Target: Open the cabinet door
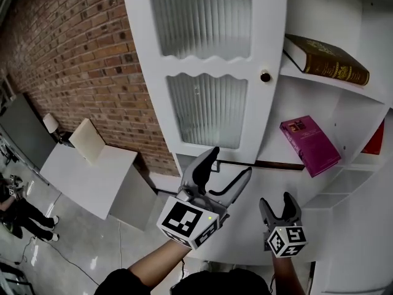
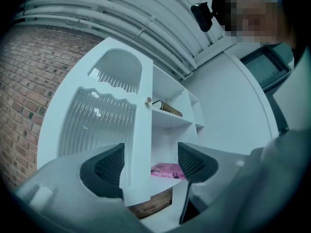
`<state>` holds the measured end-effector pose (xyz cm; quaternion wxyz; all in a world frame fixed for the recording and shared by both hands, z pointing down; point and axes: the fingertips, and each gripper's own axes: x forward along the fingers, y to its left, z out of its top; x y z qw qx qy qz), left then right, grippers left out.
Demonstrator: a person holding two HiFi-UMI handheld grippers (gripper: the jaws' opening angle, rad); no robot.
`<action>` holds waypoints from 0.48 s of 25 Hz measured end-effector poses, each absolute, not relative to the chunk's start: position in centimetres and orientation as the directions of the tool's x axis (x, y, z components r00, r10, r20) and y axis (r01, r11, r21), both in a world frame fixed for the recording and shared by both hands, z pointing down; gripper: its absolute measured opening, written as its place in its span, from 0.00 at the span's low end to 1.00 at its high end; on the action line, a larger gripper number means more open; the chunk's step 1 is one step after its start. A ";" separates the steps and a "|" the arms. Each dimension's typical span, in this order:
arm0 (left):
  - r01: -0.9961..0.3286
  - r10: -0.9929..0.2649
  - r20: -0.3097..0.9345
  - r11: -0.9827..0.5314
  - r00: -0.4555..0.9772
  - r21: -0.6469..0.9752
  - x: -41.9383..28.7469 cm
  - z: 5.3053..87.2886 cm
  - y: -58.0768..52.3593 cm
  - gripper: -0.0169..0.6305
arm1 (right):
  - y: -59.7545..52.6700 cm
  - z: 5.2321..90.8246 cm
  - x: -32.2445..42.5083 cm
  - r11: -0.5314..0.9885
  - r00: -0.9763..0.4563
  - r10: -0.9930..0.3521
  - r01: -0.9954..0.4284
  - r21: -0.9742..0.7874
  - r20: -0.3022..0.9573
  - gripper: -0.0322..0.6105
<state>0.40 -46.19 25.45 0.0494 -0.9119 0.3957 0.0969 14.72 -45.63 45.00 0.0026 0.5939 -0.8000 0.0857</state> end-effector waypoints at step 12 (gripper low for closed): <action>-0.720 -0.671 -0.293 -0.686 0.681 -0.102 5.3 17.1 -48.3 0.54 | -47.8 43.4 13.9 0.382 -0.393 -0.917 -0.914 -0.135 0.071 0.61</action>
